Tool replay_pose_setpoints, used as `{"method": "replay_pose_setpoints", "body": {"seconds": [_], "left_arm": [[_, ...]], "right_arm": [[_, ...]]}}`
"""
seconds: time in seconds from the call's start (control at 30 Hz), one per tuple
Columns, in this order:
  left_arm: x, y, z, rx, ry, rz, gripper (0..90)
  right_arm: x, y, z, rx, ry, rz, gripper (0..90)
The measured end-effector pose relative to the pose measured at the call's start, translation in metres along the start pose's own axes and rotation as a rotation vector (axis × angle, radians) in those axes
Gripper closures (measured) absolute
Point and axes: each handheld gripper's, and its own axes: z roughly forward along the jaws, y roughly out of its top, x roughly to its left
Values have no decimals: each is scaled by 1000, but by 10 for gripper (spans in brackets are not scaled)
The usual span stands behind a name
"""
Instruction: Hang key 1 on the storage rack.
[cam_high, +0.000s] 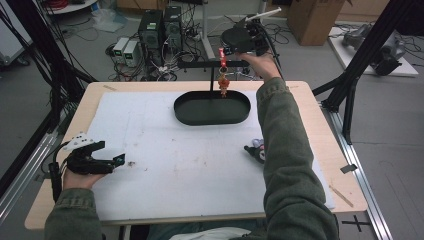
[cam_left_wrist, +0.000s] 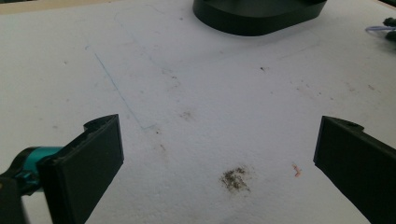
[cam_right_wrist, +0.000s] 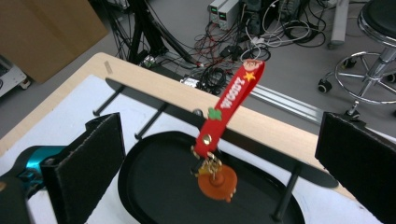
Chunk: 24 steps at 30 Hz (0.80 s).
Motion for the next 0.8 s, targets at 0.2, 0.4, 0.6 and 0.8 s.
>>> {"method": "replay_pose_setpoints", "body": {"seconds": [0.2, 0.4, 0.6, 0.8], "left_arm": [[0, 0, 0, -6, 4, -7, 20], [0, 0, 1, 1, 0, -5, 20], [0, 0, 0, 1, 3, -3, 20], [0, 0, 0, 2, 3, -5, 20]], "right_arm": [[-4, -15, -3, 2, 29, -21, 6], [7, -26, -10, -23, 72, -64, 6], [17, -31, -14, -24, 109, -96, 6], [30, -32, -23, -17, 123, -135, 6]]}}
